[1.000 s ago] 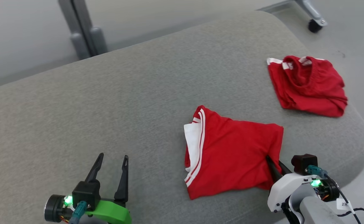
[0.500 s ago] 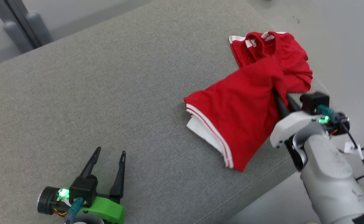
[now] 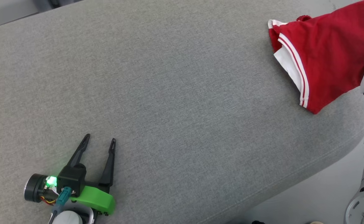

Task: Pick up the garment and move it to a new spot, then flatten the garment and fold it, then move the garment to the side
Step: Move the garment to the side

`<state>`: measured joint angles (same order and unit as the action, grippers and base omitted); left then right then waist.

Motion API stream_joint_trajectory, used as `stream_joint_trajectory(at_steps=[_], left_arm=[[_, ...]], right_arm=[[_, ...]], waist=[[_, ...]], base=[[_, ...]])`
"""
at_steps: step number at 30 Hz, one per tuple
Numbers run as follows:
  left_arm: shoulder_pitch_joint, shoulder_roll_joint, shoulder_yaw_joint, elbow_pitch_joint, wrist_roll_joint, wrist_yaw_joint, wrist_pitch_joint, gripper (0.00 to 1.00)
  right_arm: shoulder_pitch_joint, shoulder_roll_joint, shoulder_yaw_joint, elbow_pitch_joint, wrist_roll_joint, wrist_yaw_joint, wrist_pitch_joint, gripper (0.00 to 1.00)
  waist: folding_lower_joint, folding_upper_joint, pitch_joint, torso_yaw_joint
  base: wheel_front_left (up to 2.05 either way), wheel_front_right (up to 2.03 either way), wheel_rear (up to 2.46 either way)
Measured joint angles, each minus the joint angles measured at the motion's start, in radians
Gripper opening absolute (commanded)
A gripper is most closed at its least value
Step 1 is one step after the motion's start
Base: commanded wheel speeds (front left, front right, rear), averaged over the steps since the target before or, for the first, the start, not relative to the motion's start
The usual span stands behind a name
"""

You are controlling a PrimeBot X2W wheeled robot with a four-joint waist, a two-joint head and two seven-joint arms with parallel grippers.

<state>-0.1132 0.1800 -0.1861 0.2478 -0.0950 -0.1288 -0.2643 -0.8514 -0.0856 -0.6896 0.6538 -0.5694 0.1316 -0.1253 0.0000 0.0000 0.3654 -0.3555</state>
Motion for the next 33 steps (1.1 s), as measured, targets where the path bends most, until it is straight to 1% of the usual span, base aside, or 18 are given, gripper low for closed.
stream_joint_trajectory(at_steps=[2,3,5,7,9,11,14,16,19,21,22,26,29,33], left_arm=[[-0.001,0.0,0.006,0.001,-0.001,0.0,0.0,1.0],[-0.002,0.0,0.009,0.001,-0.001,0.0,0.0,1.0],[-0.003,-0.001,0.019,0.004,-0.001,0.0,0.0,1.0],[-0.004,-0.003,0.022,0.007,-0.001,0.0,0.0,1.0],[-0.007,-0.007,0.027,0.01,-0.001,0.0,0.0,1.0],[-0.011,-0.01,0.04,0.015,0.002,0.0,0.0,1.0],[-0.018,-0.017,0.064,0.02,0.009,0.0,0.0,1.0],[-0.02,-0.027,0.086,0.026,0.012,0.0,0.0,1.0],[-0.024,-0.039,0.114,0.038,0.02,0.0,0.0,1.0],[-0.026,-0.049,0.125,0.047,0.022,0.0,0.0,1.0],[-0.026,-0.055,0.136,0.053,0.024,0.0,0.0,1.0],[-0.026,-0.072,0.184,0.064,0.025,0.007,0.0,1.0],[-0.025,-0.08,0.212,0.078,0.026,0.011,0.0,1.0],[-0.012,-0.099,0.237,0.075,0.007,0.01,0.0,1.0]], right_arm=[[0.0,0.02,-0.047,-0.012,-0.026,0.0,-0.031,1.0],[0.0,0.025,-0.053,-0.012,-0.033,0.0,-0.052,1.0],[-0.007,0.033,-0.058,-0.008,-0.04,0.0,-0.088,1.0],[-0.014,0.033,-0.035,0.016,-0.034,0.0,-0.115,1.0],[-0.024,0.031,0.031,0.072,0.026,0.0,-0.131,1.0],[-0.026,0.038,0.1,0.112,0.116,0.0,-0.134,1.0],[-0.025,0.034,0.267,0.072,0.259,0.0,-0.136,1.0],[0.006,0.034,0.394,0.028,0.361,0.0,-0.137,1.0],[0.076,0.037,0.526,-0.035,0.488,0.0,-0.136,1.0],[0.113,0.037,0.588,-0.056,0.56,0.0,-0.136,1.0],[0.133,0.038,0.612,-0.066,0.593,0.0,-0.136,1.0],[0.2,0.038,0.676,-0.111,0.651,0.0,-0.136,1.0],[0.254,0.037,0.708,-0.131,0.671,0.0,-0.136,1.0],[0.337,0.037,0.698,-0.145,0.72,0.0,-0.136,1.0]], waist=[[0.0,0.0,0.009,0.013],[0.0,0.0,0.012,0.017],[0.0,0.0,0.014,0.023],[0.0,0.0,0.01,0.022],[0.0,0.0,0.002,0.022],[0.0,0.0,-0.006,0.024],[0.0,0.0,-0.017,0.034],[0.0,0.0,-0.025,0.046],[0.0,0.0,-0.037,0.068],[0.0,0.0,-0.047,0.085],[0.0,0.0,-0.053,0.096],[0.0,0.0,-0.078,0.141],[0.0,0.0,-0.098,0.176],[0.0,0.0,-0.133,0.221]], base=[[0.0,0.0,0.0],[0.0,0.0,0.0],[0.0,0.0,0.0],[0.0,0.0,0.0],[0.0,0.0,0.0],[0.0,0.0,0.0],[0.0,0.0,0.0],[0.0,0.0,0.0],[0.0,0.0,0.0],[0.0,0.0,0.0],[0.0,0.0,0.0],[0.0,0.0,0.0],[0.0,0.0,0.0],[0.0,0.0,0.0]])
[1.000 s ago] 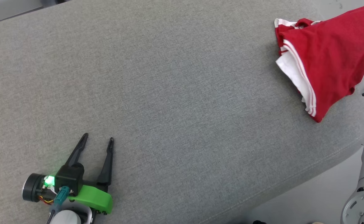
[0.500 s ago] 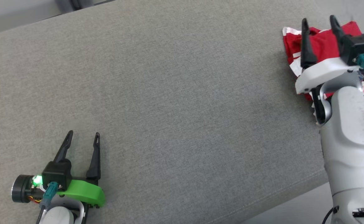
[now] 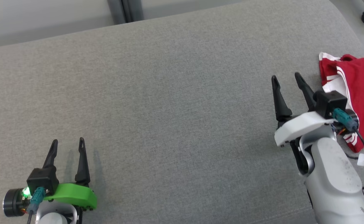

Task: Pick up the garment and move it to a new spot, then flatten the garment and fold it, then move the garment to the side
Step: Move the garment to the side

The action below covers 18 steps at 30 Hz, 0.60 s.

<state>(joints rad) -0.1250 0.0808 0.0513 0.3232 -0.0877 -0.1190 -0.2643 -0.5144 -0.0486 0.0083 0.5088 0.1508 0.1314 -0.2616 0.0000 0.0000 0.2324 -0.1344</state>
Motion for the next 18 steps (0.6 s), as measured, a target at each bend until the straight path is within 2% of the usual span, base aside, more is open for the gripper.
stream_joint_trajectory(at_steps=[10,18], left_arm=[[0.102,-0.022,0.04,0.018,-0.007,-0.005,0.0,1.0],[0.151,-0.029,0.041,0.019,-0.037,-0.008,0.0,1.0]], right_arm=[[0.185,0.0,-0.02,0.018,-0.027,0.0,0.0,1.0],[0.27,0.0,-0.009,0.02,-0.016,0.0,0.0,1.0]], waist=[[0.0,0.0,-0.116,0.072],[0.0,0.0,-0.19,0.116]], base=[[0.0,0.0,0.0],[0.0,0.0,0.0]])
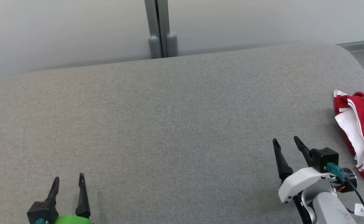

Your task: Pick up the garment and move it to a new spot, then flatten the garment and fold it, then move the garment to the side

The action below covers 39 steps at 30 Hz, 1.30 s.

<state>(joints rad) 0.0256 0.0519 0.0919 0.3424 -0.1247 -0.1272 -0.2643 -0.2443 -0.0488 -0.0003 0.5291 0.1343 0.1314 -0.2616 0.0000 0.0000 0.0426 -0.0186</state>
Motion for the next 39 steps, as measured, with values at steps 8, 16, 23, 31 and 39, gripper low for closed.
stream_joint_trajectory(at_steps=[8,16,23,31,39], left_arm=[[0.017,-0.006,-0.003,0.03,-0.038,0.0,0.0,0.0],[0.015,-0.011,0.002,0.046,-0.157,0.0,0.043,0.0],[0.013,-0.011,0.002,0.028,-0.284,0.0,0.07,0.0],[0.0,-0.011,0.002,0.014,-0.423,0.0,0.105,0.0],[-0.016,-0.011,0.003,0.0,-0.548,0.0,0.135,0.0]], right_arm=[[0.026,0.007,0.009,0.029,0.001,0.0,0.002,0.0],[0.044,0.011,-0.009,0.03,0.122,0.0,0.047,0.0],[0.052,0.011,-0.014,-0.004,0.254,0.0,0.072,0.0],[0.066,0.01,-0.022,-0.038,0.393,0.0,0.105,0.0],[0.071,0.009,-0.032,-0.067,0.52,0.0,0.135,0.0]], waist=[[0.0,0.0,-0.021,0.025],[0.0,0.0,-0.022,0.025],[0.0,0.0,-0.023,0.024],[0.0,0.0,-0.024,0.024],[0.0,0.0,-0.025,0.024]], base=[[0.0,0.0,0.0],[0.0,0.0,0.0],[0.0,0.0,0.0],[0.0,0.0,0.0],[0.0,0.0,0.0]])
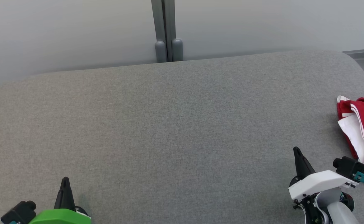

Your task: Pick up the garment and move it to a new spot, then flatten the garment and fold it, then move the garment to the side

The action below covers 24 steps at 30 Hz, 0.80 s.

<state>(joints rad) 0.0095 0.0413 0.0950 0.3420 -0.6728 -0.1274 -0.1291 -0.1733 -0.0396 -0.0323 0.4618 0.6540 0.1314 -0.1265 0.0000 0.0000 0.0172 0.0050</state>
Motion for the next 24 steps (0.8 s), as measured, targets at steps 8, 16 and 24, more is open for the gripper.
stream_joint_trajectory(at_steps=[8,16,24], left_arm=[[-0.012,0.0,0.002,-0.012,-0.112,0.0,0.031,0.0],[-0.022,0.001,0.003,-0.021,-0.213,0.0,0.058,0.0],[-0.037,0.001,0.005,-0.032,-0.314,0.0,0.082,0.0]], right_arm=[[0.005,-0.001,-0.011,-0.026,0.117,0.0,0.029,0.0],[0.015,-0.002,-0.019,-0.05,0.221,0.0,0.057,0.0],[0.02,-0.002,-0.027,-0.072,0.318,0.0,0.081,0.0]], waist=[[0.0,0.0,-0.001,0.0],[0.0,0.0,-0.002,-0.001],[0.0,0.0,-0.004,-0.001]], base=[[0.0,0.0,0.0],[0.0,0.0,0.0],[0.0,0.0,0.0]])
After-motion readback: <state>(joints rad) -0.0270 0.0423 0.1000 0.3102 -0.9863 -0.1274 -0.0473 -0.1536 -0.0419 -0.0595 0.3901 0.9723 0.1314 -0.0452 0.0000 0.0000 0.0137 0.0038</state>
